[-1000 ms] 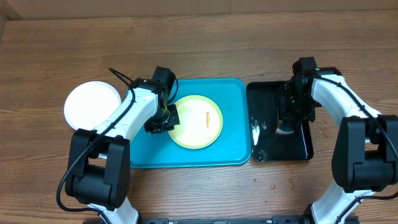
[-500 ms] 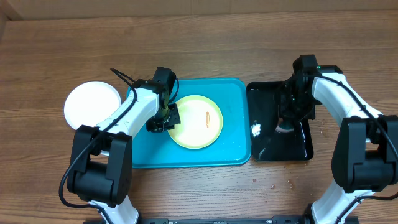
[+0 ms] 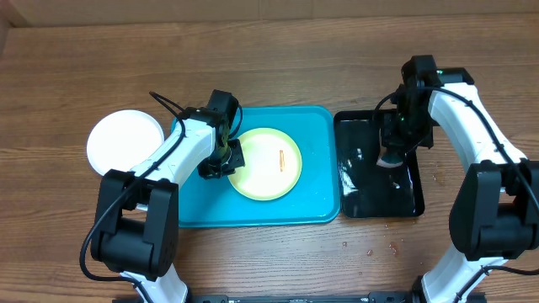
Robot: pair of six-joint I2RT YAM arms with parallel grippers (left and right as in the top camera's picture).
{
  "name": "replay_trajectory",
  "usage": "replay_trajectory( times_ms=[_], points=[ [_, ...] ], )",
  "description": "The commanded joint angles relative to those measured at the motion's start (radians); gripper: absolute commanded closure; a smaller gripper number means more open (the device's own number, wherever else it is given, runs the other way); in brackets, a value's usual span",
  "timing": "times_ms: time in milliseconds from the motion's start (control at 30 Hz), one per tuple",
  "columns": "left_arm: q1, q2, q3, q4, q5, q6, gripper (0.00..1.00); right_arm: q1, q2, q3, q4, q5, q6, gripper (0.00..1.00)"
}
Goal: Clean dirty plates on tray and stack at the side
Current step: 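Rub the sponge in the black tray with the right gripper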
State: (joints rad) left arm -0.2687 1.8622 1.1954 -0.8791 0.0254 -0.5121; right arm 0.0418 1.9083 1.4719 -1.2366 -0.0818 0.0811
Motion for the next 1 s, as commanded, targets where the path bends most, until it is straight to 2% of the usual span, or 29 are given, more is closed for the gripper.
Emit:
replay_trajectory(
  times_ms=[0, 500, 800, 967],
  points=[
    [-0.007, 0.015, -0.009, 0.01, 0.0, 0.019, 0.96, 0.003, -0.025, 0.026, -0.003, -0.01, -0.01, 0.96],
    [-0.007, 0.015, -0.009, 0.04, 0.046, 0.018, 0.96, 0.003, -0.025, -0.06, 0.03, -0.009, 0.0, 0.96],
    [-0.007, 0.015, -0.009, 0.069, 0.117, 0.014, 0.96, 0.003, -0.025, 0.169, -0.172, -0.022, 0.06, 0.96],
    [-0.007, 0.015, -0.009, 0.081, 0.132, 0.01, 0.96, 0.012, -0.025, 0.248, -0.213, -0.119, 0.047, 0.96]
  ],
)
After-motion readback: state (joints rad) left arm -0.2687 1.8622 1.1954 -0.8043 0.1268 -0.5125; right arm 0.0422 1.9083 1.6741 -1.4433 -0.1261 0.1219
